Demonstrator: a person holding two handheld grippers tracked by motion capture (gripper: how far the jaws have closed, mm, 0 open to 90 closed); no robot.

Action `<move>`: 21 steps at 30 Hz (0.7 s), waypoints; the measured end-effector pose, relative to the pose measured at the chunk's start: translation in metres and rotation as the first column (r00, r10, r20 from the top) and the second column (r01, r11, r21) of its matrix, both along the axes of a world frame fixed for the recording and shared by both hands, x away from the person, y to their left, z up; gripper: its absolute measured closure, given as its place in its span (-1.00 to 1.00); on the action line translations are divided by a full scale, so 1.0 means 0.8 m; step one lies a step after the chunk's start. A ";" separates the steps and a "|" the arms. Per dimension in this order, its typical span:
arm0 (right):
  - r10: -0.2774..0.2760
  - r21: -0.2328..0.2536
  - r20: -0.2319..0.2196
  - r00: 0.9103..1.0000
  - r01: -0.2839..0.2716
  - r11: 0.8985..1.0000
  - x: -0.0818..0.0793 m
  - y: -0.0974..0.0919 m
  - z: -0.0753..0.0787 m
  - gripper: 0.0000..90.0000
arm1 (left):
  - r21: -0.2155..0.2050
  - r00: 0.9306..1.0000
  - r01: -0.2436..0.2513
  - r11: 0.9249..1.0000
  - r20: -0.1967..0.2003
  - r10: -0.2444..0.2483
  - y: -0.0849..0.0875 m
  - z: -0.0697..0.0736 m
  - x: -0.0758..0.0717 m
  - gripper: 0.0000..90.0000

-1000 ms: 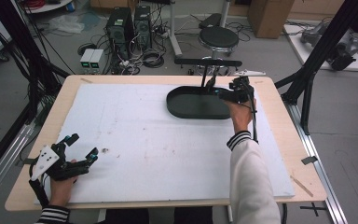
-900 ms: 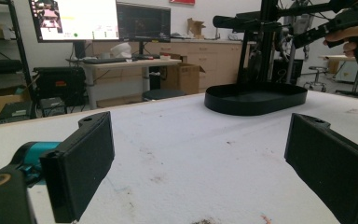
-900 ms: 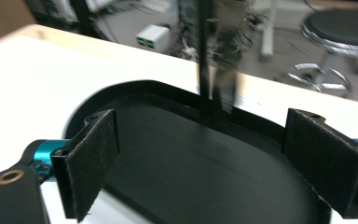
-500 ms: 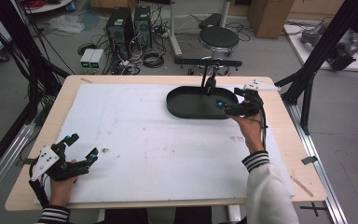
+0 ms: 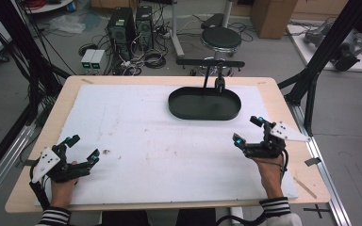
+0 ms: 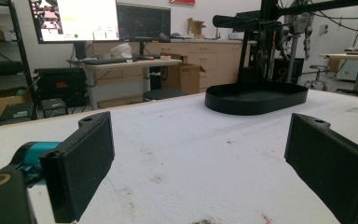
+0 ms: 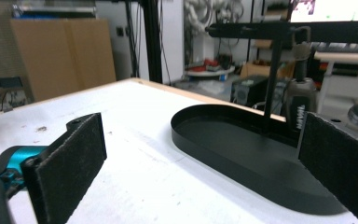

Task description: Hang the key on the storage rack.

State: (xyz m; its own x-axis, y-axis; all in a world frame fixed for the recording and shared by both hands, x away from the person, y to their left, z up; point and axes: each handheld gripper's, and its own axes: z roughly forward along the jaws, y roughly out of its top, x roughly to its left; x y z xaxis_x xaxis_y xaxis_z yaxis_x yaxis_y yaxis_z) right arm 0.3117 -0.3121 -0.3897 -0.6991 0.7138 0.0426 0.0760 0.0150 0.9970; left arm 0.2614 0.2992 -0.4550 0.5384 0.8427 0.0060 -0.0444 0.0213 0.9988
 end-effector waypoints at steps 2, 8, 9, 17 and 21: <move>-0.008 0.027 0.008 1.000 0.008 1.000 -0.009 -0.007 -0.012 -0.99 | -0.001 1.000 -0.001 1.000 0.000 0.001 0.000 0.000 0.000 -0.81; -0.043 0.040 0.009 0.999 0.043 0.998 -0.023 -0.013 -0.051 -0.99 | 0.007 1.000 -0.001 1.000 0.004 0.001 -0.001 0.000 -0.001 -0.81; -0.049 0.048 0.019 0.999 0.048 0.998 -0.024 -0.013 -0.061 -0.99 | 0.008 1.000 -0.001 1.000 0.005 0.001 -0.001 0.000 -0.001 -0.81; -0.094 -0.033 0.049 0.994 0.096 0.995 -0.031 0.001 -0.078 -0.99 | 0.009 1.000 -0.001 1.000 0.007 0.001 -0.001 0.000 -0.001 -0.81; -0.100 -0.026 0.063 0.993 0.101 0.994 -0.031 0.000 -0.079 -0.99 | 0.005 1.000 -0.001 1.000 0.009 0.001 -0.001 0.000 -0.001 -0.81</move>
State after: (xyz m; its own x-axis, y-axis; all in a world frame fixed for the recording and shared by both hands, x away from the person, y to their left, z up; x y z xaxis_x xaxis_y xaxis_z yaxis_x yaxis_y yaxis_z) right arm 0.2868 -0.3119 -0.4526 -0.6244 0.7809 -0.0200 0.0176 0.0396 0.9991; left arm 0.2605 0.2986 -0.4552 0.5375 0.8432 0.0151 -0.0534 0.0161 0.9984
